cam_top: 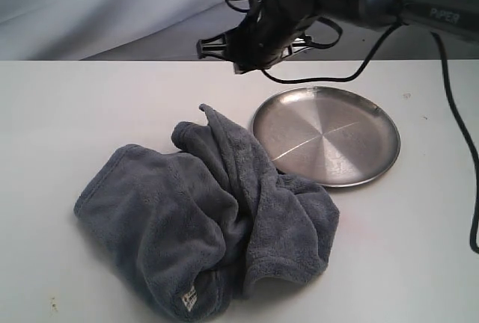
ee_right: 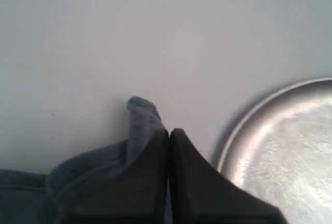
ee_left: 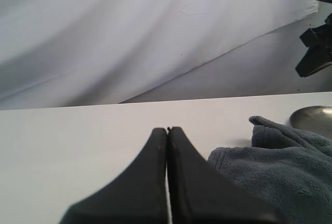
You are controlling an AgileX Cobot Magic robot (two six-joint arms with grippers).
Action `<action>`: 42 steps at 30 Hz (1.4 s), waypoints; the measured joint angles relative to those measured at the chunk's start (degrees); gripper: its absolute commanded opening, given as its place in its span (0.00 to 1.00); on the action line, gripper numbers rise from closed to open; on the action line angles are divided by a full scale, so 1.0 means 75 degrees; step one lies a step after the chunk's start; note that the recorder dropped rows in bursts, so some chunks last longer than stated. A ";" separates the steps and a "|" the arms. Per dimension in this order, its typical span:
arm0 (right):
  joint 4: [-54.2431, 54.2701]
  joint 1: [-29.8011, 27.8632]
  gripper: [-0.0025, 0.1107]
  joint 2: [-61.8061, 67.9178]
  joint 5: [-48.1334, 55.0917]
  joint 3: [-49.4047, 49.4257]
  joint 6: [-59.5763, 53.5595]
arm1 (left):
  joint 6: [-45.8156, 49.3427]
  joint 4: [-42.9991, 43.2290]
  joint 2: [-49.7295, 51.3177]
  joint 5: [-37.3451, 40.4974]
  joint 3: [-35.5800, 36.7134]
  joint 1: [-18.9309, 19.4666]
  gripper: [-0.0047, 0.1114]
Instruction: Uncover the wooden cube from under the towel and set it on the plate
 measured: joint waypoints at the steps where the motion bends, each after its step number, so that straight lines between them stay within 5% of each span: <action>1: 0.0000 0.0113 0.02 0.0057 -0.0013 -0.0042 -0.0037 | 0.0000 0.0000 0.0000 0.0000 0.0000 0.0000 0.04; 12: 0.0831 0.1159 0.02 0.0174 0.0047 -0.0135 -0.0908 | 0.0000 0.0000 0.0000 0.0000 0.0000 0.0000 0.04; 17: 0.2323 0.1821 0.02 0.0174 0.1145 -0.0135 -0.2305 | 0.0000 0.0000 0.0000 0.0000 0.0000 0.0000 0.04; 24: 0.2424 0.2398 0.02 0.0136 0.3149 -0.0098 -0.2872 | 0.0000 0.0000 0.0000 0.0000 0.0000 0.0000 0.04; 32: 0.2004 0.2677 0.02 -0.1356 0.3560 0.2372 -0.2921 | 0.0000 0.0000 0.0000 0.0000 0.0000 0.0000 0.04; 42: -0.0392 0.2562 0.02 -0.2305 0.3767 0.4429 -0.1662 | 0.0000 0.0000 0.0000 0.0000 0.0000 0.0000 0.04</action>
